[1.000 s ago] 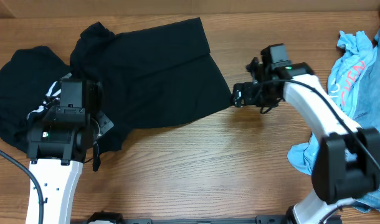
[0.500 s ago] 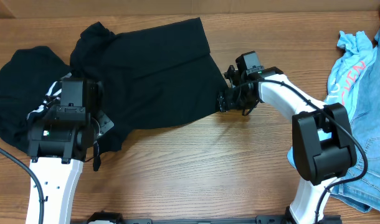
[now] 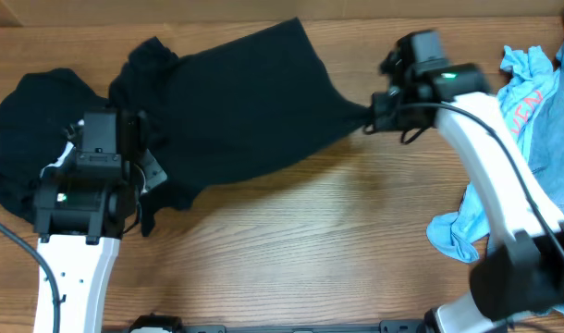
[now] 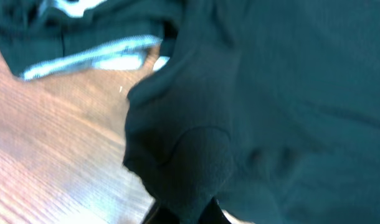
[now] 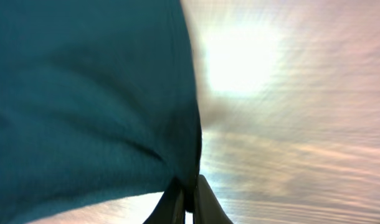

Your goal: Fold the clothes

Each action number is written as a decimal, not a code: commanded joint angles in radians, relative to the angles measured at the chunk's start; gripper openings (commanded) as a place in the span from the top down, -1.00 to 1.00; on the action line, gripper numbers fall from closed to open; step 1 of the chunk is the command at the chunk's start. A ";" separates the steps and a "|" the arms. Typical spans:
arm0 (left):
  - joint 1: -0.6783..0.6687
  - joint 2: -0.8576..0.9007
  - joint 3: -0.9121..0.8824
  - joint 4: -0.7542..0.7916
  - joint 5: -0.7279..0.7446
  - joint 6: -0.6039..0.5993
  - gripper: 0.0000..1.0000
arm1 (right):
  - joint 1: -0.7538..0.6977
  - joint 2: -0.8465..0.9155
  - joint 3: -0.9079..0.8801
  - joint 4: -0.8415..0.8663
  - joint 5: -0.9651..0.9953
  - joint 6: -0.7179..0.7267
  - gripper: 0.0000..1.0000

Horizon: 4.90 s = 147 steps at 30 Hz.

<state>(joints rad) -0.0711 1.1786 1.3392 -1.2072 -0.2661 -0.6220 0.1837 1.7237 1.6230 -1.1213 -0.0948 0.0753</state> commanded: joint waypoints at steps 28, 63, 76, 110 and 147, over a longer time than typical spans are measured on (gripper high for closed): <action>0.010 0.666 0.833 0.454 0.216 0.346 0.92 | -0.146 0.213 0.633 0.026 0.232 0.060 0.93; -0.074 0.768 0.035 -0.252 0.503 0.460 0.92 | -0.292 0.279 -0.098 -0.406 0.183 0.136 0.92; -0.028 0.551 0.004 0.226 0.334 0.195 0.92 | -0.291 0.225 -0.071 -0.048 0.178 0.139 0.92; 0.012 0.669 0.004 0.385 0.311 0.188 0.04 | -0.291 0.304 -0.147 0.264 0.063 0.107 -0.15; 0.150 0.850 0.004 0.352 0.060 0.256 -0.26 | -0.273 0.221 -0.091 0.069 -0.180 -0.006 0.37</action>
<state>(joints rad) 0.0784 2.0041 1.3361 -0.8352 -0.2462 -0.3855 -0.1009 1.9694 1.5391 -1.0554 -0.2234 0.0891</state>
